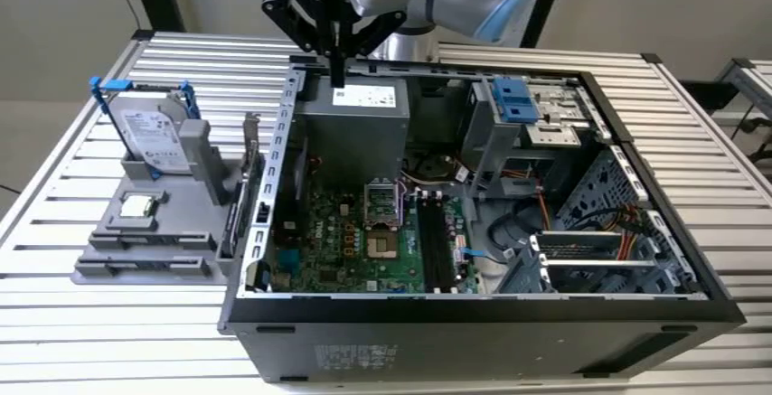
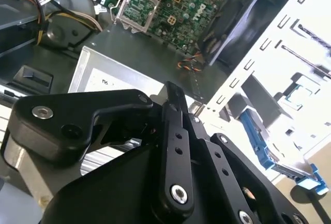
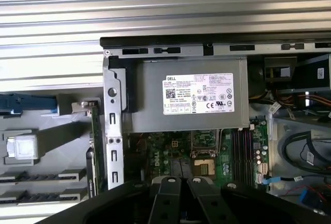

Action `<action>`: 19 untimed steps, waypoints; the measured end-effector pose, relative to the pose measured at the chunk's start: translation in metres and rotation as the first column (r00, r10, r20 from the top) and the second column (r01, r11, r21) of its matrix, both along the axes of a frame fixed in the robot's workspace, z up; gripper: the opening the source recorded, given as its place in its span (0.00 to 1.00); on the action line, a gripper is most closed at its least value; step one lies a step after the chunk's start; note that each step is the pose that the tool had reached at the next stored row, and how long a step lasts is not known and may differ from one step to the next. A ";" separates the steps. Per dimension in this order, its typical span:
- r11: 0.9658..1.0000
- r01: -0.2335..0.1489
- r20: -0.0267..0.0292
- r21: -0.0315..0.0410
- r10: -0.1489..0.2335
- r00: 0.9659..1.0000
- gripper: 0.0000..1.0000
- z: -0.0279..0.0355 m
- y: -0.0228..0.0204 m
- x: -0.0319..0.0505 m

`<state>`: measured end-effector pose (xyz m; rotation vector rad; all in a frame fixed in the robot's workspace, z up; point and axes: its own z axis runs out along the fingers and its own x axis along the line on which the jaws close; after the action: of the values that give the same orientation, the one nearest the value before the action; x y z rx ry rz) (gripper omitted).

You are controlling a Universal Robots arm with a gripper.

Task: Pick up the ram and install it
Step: 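Reach for the ram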

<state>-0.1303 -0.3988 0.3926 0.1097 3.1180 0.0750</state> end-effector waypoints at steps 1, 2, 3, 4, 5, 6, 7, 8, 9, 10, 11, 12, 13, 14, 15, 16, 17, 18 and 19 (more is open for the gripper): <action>1.000 0.000 0.000 0.000 0.000 1.000 0.00 0.0000 0.0000 -0.0016; 1.000 0.000 0.000 0.000 0.000 1.000 0.00 0.0000 0.0000 -0.0030; 1.000 0.000 0.000 0.000 0.000 1.000 0.00 0.0000 0.0000 -0.0048; 1.000 0.000 0.000 0.000 0.000 1.000 0.00 0.0000 0.0000 -0.0064; 1.000 0.000 0.000 0.000 0.000 1.000 0.00 0.0000 0.0000 -0.0082; 1.000 -0.001 0.000 0.000 0.001 1.000 0.00 0.0000 0.0000 -0.0100; 1.000 -0.001 0.000 0.000 0.001 1.000 0.00 0.0000 0.0000 -0.0117; 1.000 -0.001 0.000 0.000 0.001 1.000 0.00 0.0000 0.0000 -0.0131; 1.000 -0.001 0.000 0.000 0.001 1.000 0.00 0.0000 0.0000 -0.0145; 1.000 -0.001 0.000 0.000 0.001 1.000 0.00 0.0000 0.0000 -0.0159; 1.000 -0.001 0.000 0.000 0.001 1.000 0.00 0.0000 0.0000 -0.0174; 1.000 -0.001 0.000 0.000 0.001 1.000 0.00 0.0000 0.0000 -0.0188; 1.000 -0.001 0.000 0.000 0.001 1.000 0.00 0.0000 0.0000 -0.0202; 1.000 -0.001 0.000 0.000 0.001 1.000 0.00 0.0000 0.0000 -0.0217; 1.000 -0.001 0.000 0.000 0.001 1.000 0.00 0.0000 0.0000 -0.0233; 1.000 -0.001 0.000 0.000 0.001 1.000 0.00 0.0000 0.0000 -0.0249; 1.000 -0.001 0.000 0.000 0.001 1.000 0.00 0.0000 0.0000 -0.0265; 1.000 -0.001 0.000 0.000 0.001 1.000 0.00 0.0000 0.0000 -0.0281; 1.000 -0.002 0.000 0.000 0.002 1.000 0.00 0.0000 0.0000 -0.0297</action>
<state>-0.1601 -0.3988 0.3926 0.1073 3.1181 0.0750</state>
